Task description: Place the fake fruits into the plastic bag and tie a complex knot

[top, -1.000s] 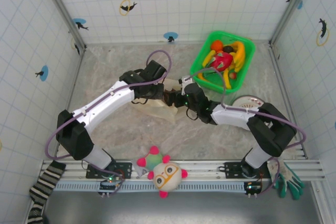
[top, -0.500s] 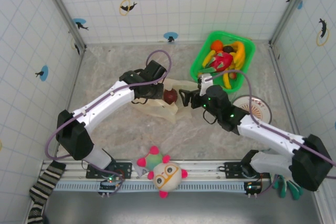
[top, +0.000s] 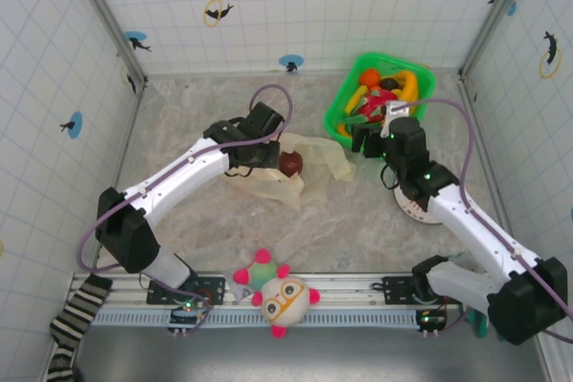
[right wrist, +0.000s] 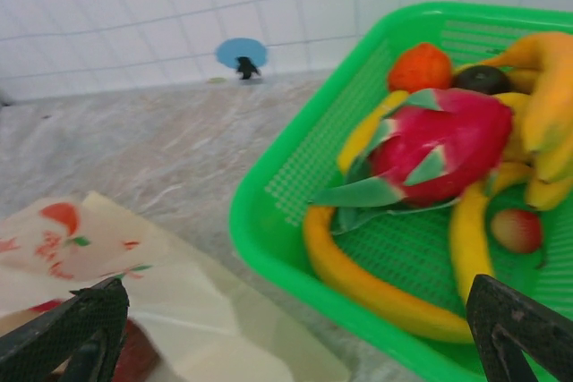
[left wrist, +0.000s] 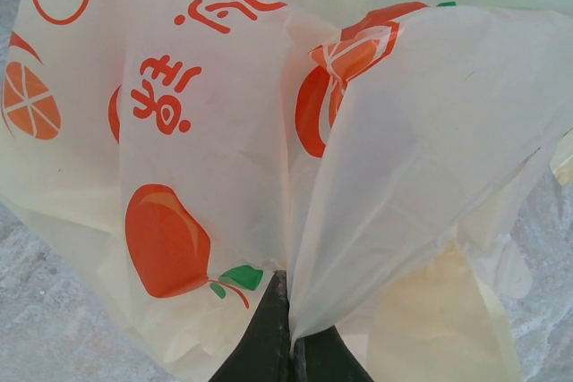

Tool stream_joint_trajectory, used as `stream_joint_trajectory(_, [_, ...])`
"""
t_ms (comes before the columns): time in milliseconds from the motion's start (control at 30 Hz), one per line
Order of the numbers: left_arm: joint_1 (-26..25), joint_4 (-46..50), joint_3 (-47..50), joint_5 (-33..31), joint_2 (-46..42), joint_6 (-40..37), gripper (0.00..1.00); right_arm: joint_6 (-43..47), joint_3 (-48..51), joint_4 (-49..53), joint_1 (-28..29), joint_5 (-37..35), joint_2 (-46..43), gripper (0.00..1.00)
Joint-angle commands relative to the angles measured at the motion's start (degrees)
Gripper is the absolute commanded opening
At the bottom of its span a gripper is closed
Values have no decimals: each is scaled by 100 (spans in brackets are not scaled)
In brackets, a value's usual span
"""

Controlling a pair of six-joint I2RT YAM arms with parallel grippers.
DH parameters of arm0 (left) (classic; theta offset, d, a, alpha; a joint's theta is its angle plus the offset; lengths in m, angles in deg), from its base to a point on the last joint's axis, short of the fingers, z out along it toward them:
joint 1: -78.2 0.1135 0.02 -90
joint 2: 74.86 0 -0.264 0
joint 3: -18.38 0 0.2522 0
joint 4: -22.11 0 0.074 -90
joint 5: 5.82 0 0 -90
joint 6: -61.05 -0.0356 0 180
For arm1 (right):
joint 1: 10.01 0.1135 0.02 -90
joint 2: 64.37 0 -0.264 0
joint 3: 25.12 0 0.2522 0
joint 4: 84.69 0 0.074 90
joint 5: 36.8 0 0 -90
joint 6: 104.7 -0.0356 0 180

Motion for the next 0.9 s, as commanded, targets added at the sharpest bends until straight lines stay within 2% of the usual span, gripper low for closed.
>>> stream_joint_trajectory(0, [14,-72,21,58,-96,-28,0,126,-539,675,-399,74,450,100])
stream_joint_trajectory(100, [14,-59,8,50,-81,-63,0,152,-964,930,-713,473,1058,100])
stream_joint_trajectory(233, [13,-37,-31,43,-68,-99,0,125,-1581,1218,-997,535,1958,100])
stream_joint_trajectory(533, [14,-21,-58,52,-44,-142,0,-970,-2341,551,-1440,965,3291,100])
stream_joint_trajectory(733, [14,14,-93,10,-26,-183,0,-438,-3754,1365,-1440,652,4262,100])
stream_joint_trajectory(867, [14,16,-84,-17,-19,-195,0,-322,-4355,1692,-1449,542,4721,100])
